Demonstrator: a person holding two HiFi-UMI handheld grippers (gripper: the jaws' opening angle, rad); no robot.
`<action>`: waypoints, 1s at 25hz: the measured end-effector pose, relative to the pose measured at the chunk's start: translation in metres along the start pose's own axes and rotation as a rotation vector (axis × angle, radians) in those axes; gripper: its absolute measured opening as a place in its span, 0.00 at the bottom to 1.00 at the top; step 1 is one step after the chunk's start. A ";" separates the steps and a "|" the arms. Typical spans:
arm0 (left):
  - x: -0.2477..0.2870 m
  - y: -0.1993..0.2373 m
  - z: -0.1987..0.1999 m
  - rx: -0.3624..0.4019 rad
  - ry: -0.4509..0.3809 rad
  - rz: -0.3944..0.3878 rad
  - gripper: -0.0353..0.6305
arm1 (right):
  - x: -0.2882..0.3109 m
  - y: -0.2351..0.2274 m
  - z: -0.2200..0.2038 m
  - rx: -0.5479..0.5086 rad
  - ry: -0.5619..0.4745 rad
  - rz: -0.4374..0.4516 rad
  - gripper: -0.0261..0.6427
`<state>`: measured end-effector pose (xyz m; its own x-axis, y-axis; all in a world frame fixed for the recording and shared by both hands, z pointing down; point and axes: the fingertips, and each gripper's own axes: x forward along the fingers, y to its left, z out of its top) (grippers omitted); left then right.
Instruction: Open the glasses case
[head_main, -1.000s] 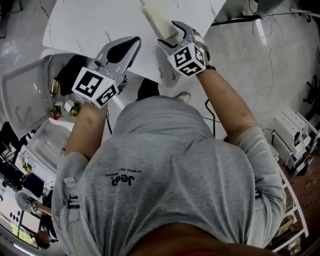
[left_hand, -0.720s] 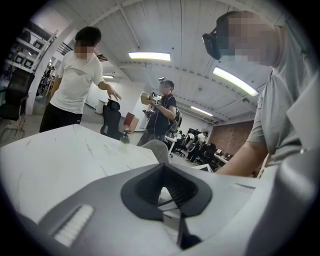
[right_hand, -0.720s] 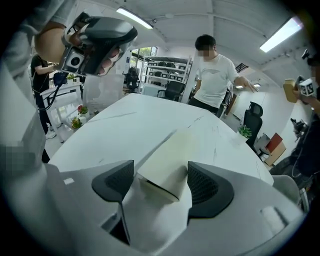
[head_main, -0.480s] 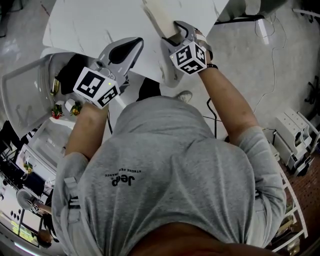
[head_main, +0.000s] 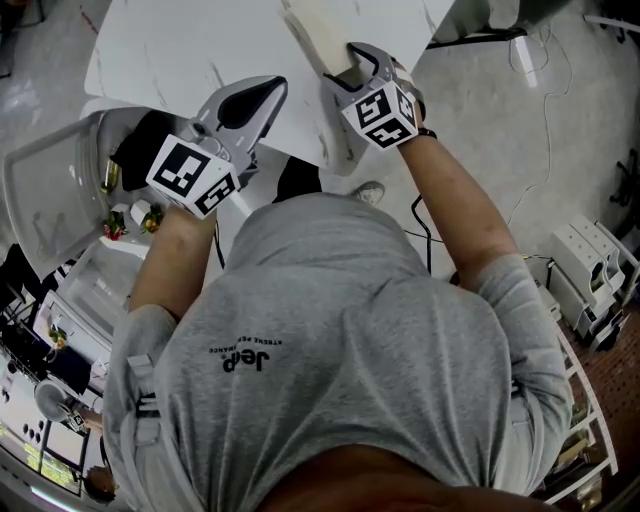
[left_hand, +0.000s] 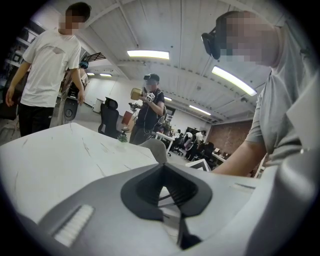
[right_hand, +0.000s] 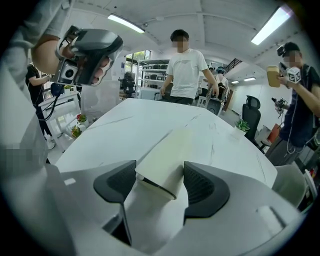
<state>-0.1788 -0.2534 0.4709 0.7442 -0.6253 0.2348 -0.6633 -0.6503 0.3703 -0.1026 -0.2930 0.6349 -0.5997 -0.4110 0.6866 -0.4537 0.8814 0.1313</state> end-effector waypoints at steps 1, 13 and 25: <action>0.000 0.000 0.000 0.000 0.000 -0.001 0.13 | -0.001 0.000 0.000 0.006 -0.003 0.001 0.49; 0.003 -0.003 0.001 0.003 -0.004 -0.012 0.13 | -0.011 -0.006 0.007 0.039 -0.045 0.000 0.42; 0.004 -0.005 0.001 0.006 -0.006 -0.020 0.13 | -0.027 -0.014 0.013 0.035 -0.099 -0.031 0.26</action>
<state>-0.1726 -0.2526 0.4685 0.7567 -0.6149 0.2221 -0.6490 -0.6653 0.3690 -0.0887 -0.2974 0.6052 -0.6464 -0.4603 0.6085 -0.4945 0.8601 0.1254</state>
